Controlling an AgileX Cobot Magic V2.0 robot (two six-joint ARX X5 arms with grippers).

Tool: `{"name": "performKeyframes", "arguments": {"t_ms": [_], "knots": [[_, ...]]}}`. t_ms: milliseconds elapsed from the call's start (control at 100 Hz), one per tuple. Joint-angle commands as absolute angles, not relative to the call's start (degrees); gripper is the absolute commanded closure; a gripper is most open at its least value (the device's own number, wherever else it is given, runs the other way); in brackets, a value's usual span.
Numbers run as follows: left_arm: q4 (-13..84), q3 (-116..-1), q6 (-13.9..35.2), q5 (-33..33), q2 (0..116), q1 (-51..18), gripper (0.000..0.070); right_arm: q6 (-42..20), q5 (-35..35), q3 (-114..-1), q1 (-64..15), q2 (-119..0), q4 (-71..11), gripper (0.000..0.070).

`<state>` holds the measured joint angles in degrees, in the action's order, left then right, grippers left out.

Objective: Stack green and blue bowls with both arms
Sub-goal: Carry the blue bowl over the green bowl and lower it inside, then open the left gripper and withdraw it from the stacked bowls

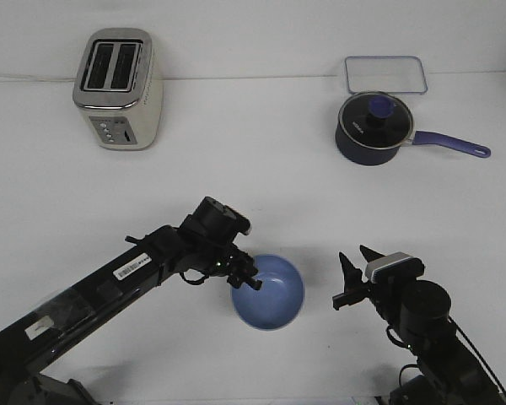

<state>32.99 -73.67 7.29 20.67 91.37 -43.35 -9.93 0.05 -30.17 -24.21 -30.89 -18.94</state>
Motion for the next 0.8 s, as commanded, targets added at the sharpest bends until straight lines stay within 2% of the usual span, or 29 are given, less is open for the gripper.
{"name": "performKeyframes", "arguments": {"t_ms": [0,80,220,290,400,570,690,790], "knots": [[32.71,-74.52,6.46,19.81,93.21,-44.31,0.0688,-10.52,-0.01,-30.94,-24.4,-31.18,-18.44,0.0395],[32.64,-74.52,6.48,19.14,93.47,-44.6,0.0654,-10.52,-0.01,-30.94,-24.4,-31.18,-18.46,0.0395],[32.05,-74.54,6.52,19.09,92.95,-44.58,0.0313,-10.68,-0.01,-30.94,-24.4,-31.18,-18.48,0.0395],[31.57,-74.54,6.46,18.7,91.96,-44.07,0.024,-10.68,-0.01,-30.94,-24.4,-31.18,-18.48,0.0395],[31.2,-74.54,5.52,15.35,88.95,-42.83,0.0233,-10.68,0.03,-30.94,-24.4,-31.18,-18.48,0.0395],[31.27,-74.52,2.2,2.44,80.62,-39.09,0.0233,-10.66,1.63,-30.94,-24.4,-31.09,-18.44,0.0395],[29.87,-73.63,-0.89,-2.74,73.87,-34.7,0.0236,-10.11,1.98,-30.94,-24.4,-29.41,-18.2,0.0397],[24.62,-68.51,-0.91,-2.87,67.37,-29.95,0.0238,-8.21,4.4,-30.92,-24.4,-25.85,-18.31,0.0465]]}}
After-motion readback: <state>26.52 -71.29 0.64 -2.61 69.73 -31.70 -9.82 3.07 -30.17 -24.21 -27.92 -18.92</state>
